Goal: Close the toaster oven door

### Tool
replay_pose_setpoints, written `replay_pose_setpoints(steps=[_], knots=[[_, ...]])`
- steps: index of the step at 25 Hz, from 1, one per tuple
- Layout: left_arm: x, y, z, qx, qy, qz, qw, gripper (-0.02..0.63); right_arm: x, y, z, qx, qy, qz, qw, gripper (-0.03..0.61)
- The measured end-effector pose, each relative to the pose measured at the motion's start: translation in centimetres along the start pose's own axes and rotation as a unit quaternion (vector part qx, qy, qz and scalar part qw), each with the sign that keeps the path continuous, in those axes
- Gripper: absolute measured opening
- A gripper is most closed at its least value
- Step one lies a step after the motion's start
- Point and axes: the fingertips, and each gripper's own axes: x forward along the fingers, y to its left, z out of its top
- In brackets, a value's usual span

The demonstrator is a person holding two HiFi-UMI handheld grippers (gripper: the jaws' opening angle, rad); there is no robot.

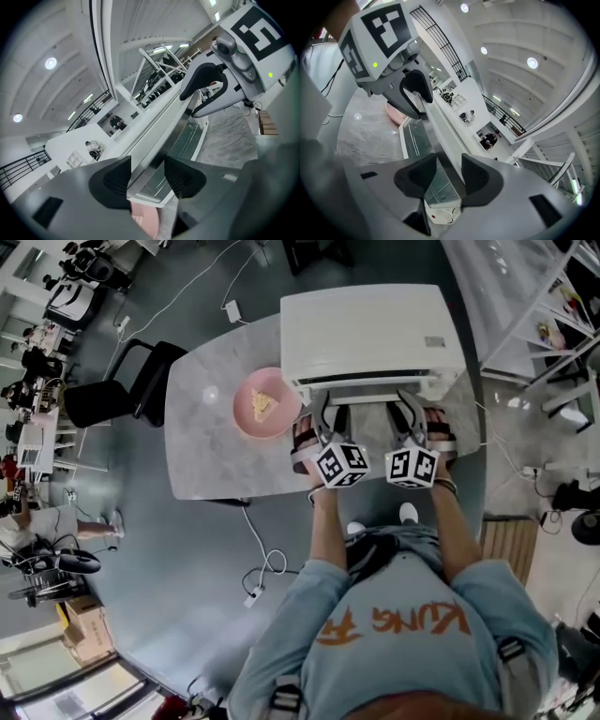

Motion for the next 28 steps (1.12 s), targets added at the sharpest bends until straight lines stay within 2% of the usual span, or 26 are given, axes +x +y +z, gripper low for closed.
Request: replay_pose_setpoints(steps=[13, 19, 22, 25, 28], knots=[[1.5, 1.1, 0.7, -0.009, -0.01, -0.002, 0.9999, 0.212, 1.7, -1.2, 0.1, -0.004, -0.003, -0.013, 1.0, 0.16], [1.7, 1.1, 0.6, -0.023, 0.006, -0.017, 0.9996, 0.217, 2.0, -1.0, 0.1, 0.01, -0.002, 0.01, 1.0, 0.166], [1.7, 1.1, 0.5, -0.037, 0.022, -0.031, 0.9986, 0.223, 2.0, -0.8, 0.3, 0.042, -0.002, 0.045, 0.998, 0.181], [1.6, 1.0, 0.6, -0.051, 0.044, -0.059, 0.996, 0.231, 1.8, -1.2, 0.5, 0.098, -0.006, 0.086, 0.991, 0.205], [1.2, 1.0, 0.8, -0.079, 0.048, -0.087, 0.992, 0.251, 1.1, -2.8, 1.7, 0.154, -0.041, 0.105, 0.982, 0.232]])
